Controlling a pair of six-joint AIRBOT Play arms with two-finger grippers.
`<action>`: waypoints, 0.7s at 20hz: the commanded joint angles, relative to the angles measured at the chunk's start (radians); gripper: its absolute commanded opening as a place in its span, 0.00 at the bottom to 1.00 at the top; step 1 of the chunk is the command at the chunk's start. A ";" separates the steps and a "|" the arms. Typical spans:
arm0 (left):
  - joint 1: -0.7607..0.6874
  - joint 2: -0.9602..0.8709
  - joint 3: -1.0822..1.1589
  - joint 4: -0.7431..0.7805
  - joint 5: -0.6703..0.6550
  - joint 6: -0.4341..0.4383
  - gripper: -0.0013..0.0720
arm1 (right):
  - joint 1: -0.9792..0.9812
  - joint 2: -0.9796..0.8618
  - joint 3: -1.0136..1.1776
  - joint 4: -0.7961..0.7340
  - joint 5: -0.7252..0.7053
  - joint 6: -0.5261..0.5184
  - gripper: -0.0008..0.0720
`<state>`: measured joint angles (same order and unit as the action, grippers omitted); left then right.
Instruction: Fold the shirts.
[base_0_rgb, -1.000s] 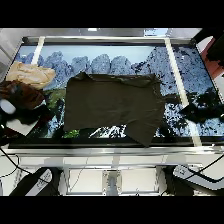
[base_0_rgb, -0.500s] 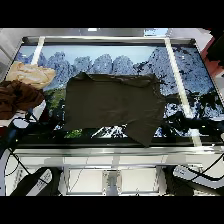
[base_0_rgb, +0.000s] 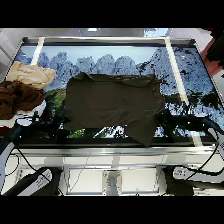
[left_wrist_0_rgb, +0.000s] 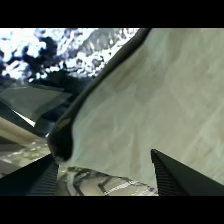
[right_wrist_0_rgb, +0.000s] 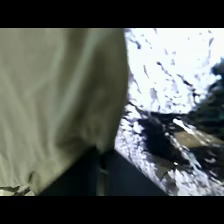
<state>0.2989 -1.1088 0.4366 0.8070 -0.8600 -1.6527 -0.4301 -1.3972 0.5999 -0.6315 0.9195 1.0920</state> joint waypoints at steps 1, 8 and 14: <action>0.000 -0.018 -0.002 -0.028 0.029 0.011 0.89 | 0.019 -0.014 0.001 0.060 0.015 -0.049 0.06; -0.001 -0.019 -0.002 -0.041 0.043 0.012 0.55 | 0.014 -0.013 0.082 0.094 0.103 -0.068 0.05; 0.001 -0.019 0.010 -0.207 0.056 0.217 0.03 | 0.014 -0.009 0.181 0.093 0.211 -0.069 0.05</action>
<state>0.2981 -1.1290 0.4374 0.7296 -0.8043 -1.5620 -0.4160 -1.4094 0.7311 -0.5446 1.0588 1.0245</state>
